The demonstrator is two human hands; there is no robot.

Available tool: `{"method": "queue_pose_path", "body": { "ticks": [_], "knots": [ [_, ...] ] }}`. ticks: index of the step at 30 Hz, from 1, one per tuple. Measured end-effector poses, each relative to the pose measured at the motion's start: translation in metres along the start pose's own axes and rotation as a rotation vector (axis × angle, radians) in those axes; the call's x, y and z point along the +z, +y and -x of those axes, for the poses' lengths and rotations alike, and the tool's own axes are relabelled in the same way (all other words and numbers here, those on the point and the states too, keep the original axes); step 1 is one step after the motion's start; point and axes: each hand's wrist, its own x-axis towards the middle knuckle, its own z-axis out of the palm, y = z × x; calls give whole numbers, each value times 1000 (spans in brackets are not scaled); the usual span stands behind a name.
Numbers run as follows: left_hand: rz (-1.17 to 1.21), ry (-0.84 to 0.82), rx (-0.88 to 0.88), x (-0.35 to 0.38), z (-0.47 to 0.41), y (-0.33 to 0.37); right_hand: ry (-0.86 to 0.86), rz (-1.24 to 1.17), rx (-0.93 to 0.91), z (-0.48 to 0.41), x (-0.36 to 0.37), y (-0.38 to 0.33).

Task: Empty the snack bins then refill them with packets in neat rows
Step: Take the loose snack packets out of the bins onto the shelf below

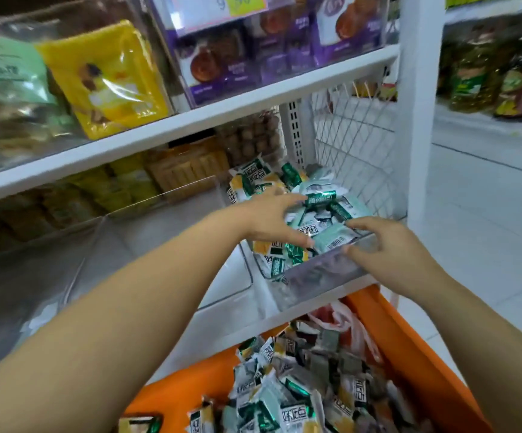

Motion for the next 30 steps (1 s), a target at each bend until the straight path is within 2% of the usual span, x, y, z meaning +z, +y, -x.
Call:
{"method": "queue_pose_path", "body": {
  "ticks": [2, 5, 13, 19, 23, 26, 30],
  "knots": [
    [-107, -114, -65, 1, -10, 7, -12, 10, -2, -3, 3, 3],
    [-171, -144, -27, 1, -18, 16, -31, 7, 12, -6, 4, 6],
    [-101, -136, 73, -5, -15, 2, -17, -11, 4, -4, 6, 6],
    [25, -311, 61, 0, -27, 2, -64, 15, -33, -4, 8, -3],
    [39, -203, 112, 6, -29, 5, -81, 4, -60, -4, 8, -6],
    [-74, -88, 164, 6, -24, 3, -78, -78, -38, -4, 2, -6],
    [-78, 83, 167, 2, -10, 2, 4, -160, 3, -1, -4, -7]
  ]
}}
